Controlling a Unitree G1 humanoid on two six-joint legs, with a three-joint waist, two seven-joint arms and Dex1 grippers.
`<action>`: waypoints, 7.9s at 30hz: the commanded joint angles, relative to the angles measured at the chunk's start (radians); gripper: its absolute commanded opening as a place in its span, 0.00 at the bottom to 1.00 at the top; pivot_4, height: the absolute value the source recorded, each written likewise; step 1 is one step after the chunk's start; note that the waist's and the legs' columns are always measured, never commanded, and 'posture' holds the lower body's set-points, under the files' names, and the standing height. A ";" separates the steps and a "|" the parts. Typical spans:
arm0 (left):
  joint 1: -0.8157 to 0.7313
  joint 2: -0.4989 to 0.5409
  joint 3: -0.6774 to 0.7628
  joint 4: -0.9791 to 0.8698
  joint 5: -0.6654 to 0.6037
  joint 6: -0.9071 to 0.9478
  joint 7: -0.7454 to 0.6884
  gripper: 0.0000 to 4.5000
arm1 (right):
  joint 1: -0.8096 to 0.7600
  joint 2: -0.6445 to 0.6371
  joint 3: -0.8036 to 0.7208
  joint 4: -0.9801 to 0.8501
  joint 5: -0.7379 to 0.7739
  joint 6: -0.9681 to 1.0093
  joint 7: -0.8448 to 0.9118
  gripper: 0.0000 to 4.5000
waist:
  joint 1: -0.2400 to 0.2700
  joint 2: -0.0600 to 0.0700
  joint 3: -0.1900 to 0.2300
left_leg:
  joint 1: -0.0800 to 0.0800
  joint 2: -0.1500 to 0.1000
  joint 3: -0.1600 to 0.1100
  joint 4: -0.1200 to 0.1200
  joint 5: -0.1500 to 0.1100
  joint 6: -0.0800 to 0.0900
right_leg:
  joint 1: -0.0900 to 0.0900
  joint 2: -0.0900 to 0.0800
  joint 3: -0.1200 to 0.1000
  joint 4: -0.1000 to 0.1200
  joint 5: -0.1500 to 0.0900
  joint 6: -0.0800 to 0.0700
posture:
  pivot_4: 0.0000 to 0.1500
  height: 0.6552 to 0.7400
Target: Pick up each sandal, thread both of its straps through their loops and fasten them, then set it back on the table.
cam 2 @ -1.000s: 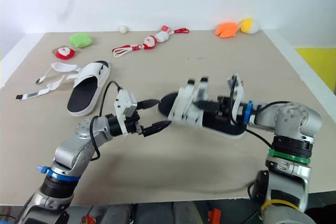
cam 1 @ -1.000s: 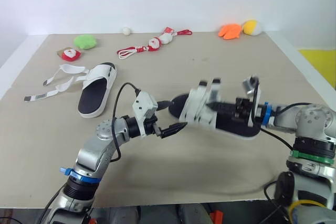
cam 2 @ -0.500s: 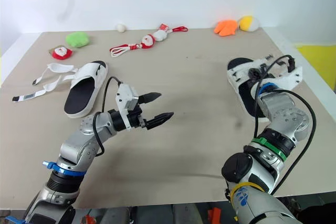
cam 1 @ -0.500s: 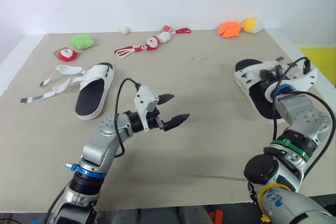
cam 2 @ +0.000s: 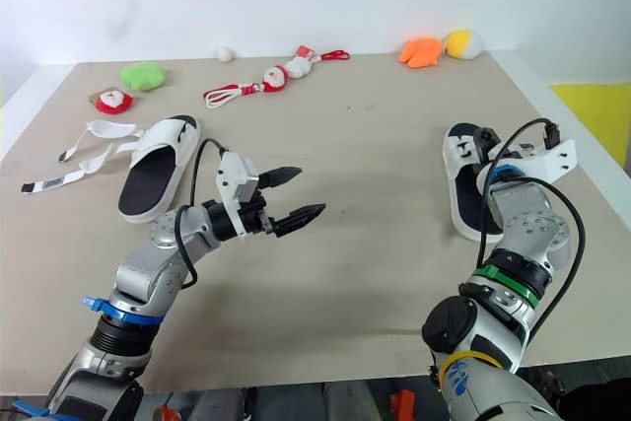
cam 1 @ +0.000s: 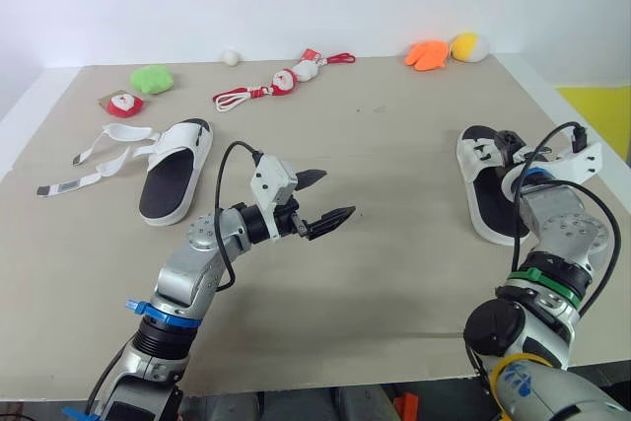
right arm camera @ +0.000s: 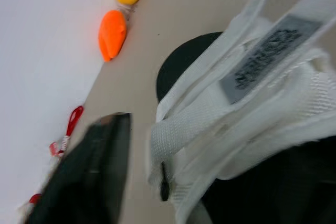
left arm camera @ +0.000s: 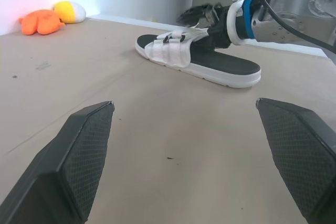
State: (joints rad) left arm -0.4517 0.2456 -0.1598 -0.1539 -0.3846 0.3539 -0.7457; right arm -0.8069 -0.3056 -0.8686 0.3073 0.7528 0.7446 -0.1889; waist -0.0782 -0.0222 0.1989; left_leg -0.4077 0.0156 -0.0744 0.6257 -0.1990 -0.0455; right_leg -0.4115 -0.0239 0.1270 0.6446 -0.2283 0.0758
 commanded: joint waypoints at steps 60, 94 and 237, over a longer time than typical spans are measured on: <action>-0.166 0.425 0.046 0.609 0.856 -0.469 0.645 1.00 | -0.015 -0.288 0.857 -0.473 -0.143 -0.145 1.107 0.99 | 0.020 -0.003 0.002 | -0.012 0.003 -0.005 0.002 0.001 -0.003 | -0.012 -0.001 -0.011 0.002 0.005 -0.006 | 1.00 1.00; -0.630 0.461 -0.339 1.083 0.976 -1.778 0.415 0.01 | 0.114 -0.507 0.820 -0.512 -0.024 -0.004 1.360 1.00 | 0.033 -0.003 0.002 | -0.017 -0.001 -0.009 0.007 0.004 -0.006 | -0.012 -0.003 -0.014 0.004 0.008 -0.009 | 1.00 1.00; -0.678 -0.036 0.666 1.276 -0.302 0.280 0.328 0.01 | 0.397 -0.300 1.103 -0.568 -0.549 -0.052 0.947 0.00 | -0.004 -0.015 -0.005 | 0.003 0.005 -0.007 -0.005 0.021 -0.009 | 0.001 0.002 -0.014 0.000 0.012 -0.003 | 1.00 1.00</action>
State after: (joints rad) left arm -1.1253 0.1955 0.5171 1.1599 -0.7120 0.6918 -0.3755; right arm -0.4175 -0.6075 0.2230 -0.2701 0.2209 0.6779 0.7651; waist -0.0821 -0.0373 0.1938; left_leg -0.4050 0.0207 -0.0816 0.6212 -0.1782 -0.0547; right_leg -0.4103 -0.0220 0.1134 0.6445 -0.2165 0.0728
